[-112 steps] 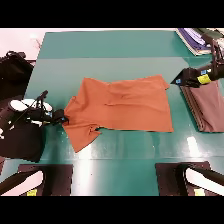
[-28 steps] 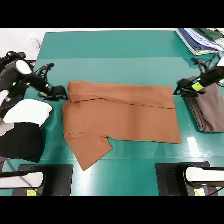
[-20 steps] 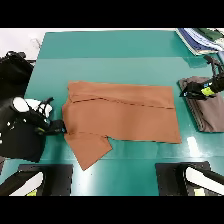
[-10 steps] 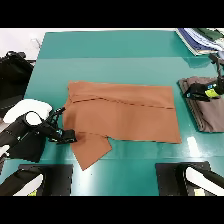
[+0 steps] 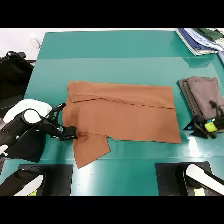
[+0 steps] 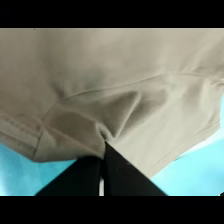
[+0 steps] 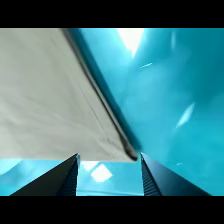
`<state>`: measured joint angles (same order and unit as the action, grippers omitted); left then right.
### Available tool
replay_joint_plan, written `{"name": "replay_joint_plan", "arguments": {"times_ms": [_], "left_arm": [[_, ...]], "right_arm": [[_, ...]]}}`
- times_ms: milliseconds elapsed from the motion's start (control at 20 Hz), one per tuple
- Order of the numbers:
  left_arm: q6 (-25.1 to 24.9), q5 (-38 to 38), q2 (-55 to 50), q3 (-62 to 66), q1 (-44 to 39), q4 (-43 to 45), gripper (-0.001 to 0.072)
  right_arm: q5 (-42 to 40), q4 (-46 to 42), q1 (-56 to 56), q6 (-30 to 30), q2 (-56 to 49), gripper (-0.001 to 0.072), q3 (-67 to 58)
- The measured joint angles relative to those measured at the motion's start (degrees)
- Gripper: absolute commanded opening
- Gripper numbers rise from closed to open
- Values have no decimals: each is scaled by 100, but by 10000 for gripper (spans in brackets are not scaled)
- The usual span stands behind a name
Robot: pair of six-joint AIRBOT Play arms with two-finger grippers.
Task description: Fold the shirts.
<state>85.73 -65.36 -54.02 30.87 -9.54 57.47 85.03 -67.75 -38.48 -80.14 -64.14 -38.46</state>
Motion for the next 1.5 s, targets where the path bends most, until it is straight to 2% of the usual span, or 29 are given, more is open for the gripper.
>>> {"name": "replay_joint_plan", "arguments": {"times_ms": [100, 250, 350, 500, 600, 850, 950, 1200, 1500], "left_arm": [[-9, -7, 7, 22, 0, -4, 24], [-17, -17, 11, 39, 0, -9, 24], [-24, -48, 11, 52, 0, -4, 23], [-22, -280, 157, 127, 0, 120, 23], [61, -535, 490, 157, 0, 267, 23], [450, -1436, 1526, 295, 0, 446, 23], [553, -1510, 1711, 529, -2, 485, 23], [629, -761, 1300, 1266, -4, 885, 24], [439, 531, -514, 2356, -4, 1108, 25]], "right_arm": [[-162, 313, -103, 103, -142, 439, 417], [-378, 632, 109, 181, -256, 283, 750], [-527, 673, 358, 216, -286, 27, 813], [-577, 529, 745, 245, -291, 19, 619], [-260, 232, 990, 256, -109, 19, 358], [490, -636, 1311, 203, 920, 18, -195], [601, -789, 1381, 140, 1239, 18, -431], [529, -916, 1781, 44, 863, 18, -1318], [144, -966, 2253, -96, -704, 18, -2704]]}}
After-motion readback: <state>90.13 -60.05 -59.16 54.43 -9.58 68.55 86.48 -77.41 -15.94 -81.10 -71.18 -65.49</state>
